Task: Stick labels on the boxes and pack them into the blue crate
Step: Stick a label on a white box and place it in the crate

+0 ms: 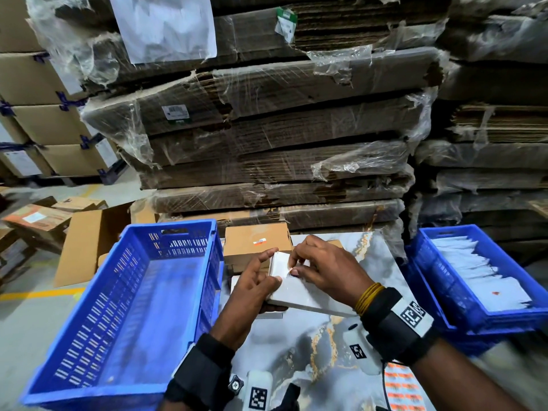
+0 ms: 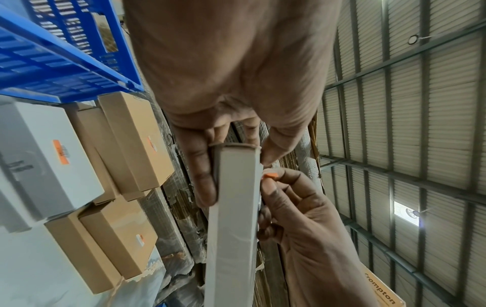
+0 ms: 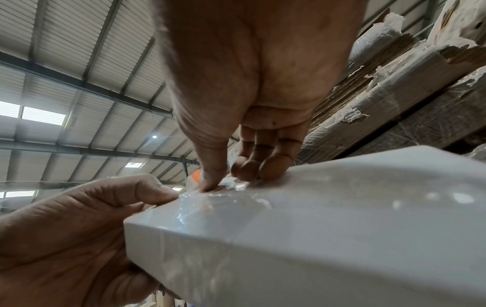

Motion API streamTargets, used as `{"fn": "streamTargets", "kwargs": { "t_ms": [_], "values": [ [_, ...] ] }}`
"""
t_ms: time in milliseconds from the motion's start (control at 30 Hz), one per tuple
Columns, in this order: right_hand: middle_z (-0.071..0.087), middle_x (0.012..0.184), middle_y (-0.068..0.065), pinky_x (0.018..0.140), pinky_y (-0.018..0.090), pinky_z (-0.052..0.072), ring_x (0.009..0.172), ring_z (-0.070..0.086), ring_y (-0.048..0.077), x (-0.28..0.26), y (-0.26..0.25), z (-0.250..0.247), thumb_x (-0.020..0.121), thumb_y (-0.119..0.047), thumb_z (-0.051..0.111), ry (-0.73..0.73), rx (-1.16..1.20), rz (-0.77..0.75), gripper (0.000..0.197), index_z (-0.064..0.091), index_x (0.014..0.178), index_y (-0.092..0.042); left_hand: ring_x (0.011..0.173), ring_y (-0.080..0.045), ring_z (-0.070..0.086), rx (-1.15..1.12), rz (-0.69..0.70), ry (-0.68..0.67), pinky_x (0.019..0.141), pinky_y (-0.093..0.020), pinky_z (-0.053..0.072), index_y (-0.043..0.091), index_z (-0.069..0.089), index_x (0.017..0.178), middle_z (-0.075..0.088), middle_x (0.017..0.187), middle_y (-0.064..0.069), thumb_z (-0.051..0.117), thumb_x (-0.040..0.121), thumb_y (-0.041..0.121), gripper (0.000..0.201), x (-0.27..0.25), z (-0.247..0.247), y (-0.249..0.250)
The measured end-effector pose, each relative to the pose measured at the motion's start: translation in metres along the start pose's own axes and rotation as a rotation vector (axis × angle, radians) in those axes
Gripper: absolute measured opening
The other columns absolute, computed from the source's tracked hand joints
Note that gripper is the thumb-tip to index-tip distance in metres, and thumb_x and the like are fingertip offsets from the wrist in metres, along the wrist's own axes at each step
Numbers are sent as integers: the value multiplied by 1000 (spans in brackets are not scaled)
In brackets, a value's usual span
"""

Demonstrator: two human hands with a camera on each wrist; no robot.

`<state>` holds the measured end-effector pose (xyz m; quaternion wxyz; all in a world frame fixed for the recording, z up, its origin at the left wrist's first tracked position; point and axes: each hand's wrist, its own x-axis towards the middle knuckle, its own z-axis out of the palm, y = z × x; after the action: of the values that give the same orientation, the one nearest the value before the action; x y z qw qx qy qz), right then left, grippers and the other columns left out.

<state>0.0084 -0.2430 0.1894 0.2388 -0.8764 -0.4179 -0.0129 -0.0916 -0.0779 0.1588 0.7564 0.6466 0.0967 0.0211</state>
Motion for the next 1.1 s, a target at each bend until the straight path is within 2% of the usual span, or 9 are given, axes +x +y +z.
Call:
{"fn": "streamTargets", "kwargs": {
  "t_ms": [100,167,300,433,667,767,833,967,1100],
  "values": [
    [50,99,-14,63,29,44,82,54,12,1,0,-1,92,-35,61,-7,-18,-11,8,55,97,-35,90,-30,56,-9,-8,3,75,-47,60,40,54,130,56,100,-14,50,96,5,49,5,-1,-3],
    [51,100,-13,66,33,46,83,54,13,0,-1,-2,93,-33,60,-10,-4,-16,6,55,97,-33,91,-30,55,-16,-11,3,74,-45,59,41,54,130,55,102,-13,51,96,5,50,7,-1,-4],
    [50,99,-15,64,30,45,82,53,11,-3,3,-1,94,-31,60,-13,33,-30,5,55,95,-32,86,-24,61,-25,-14,5,79,-51,59,38,53,131,56,92,-15,50,96,3,49,6,0,-5],
    [47,98,-16,67,29,45,84,51,11,-5,4,2,96,-29,57,-43,47,-29,3,54,96,-28,87,-24,65,-16,-20,7,80,-52,58,36,53,131,62,95,-14,50,97,4,47,7,-1,-6],
    [52,101,-12,76,36,49,89,52,11,-7,13,9,97,-26,52,-39,154,24,6,50,96,-31,88,-25,67,-3,-48,13,85,-56,56,38,53,130,67,97,-10,50,97,6,45,9,-1,-15],
    [55,98,-11,76,38,49,88,52,10,-8,16,10,95,-26,56,-21,159,30,5,54,93,-30,90,-26,66,-1,-56,13,86,-58,55,39,55,128,67,96,-5,51,97,6,45,12,0,-21],
    [58,94,-13,75,38,50,84,54,7,-10,18,11,93,-25,59,2,210,39,5,57,89,-27,91,-25,66,-4,-70,10,85,-59,55,39,55,128,67,96,-3,51,96,6,46,15,-1,-26],
    [65,88,-10,71,36,54,76,62,7,-16,20,14,90,-23,65,26,365,123,6,63,84,-25,90,-25,63,-20,-103,3,82,-53,58,42,55,126,63,100,-10,50,96,8,45,20,-4,-41],
    [69,81,-7,64,23,52,67,61,3,-27,32,29,87,-28,71,-25,470,245,11,67,81,-21,87,-23,58,-11,-185,44,77,-46,60,44,57,122,58,97,-9,51,96,10,43,25,-5,-69]
  ]
}}
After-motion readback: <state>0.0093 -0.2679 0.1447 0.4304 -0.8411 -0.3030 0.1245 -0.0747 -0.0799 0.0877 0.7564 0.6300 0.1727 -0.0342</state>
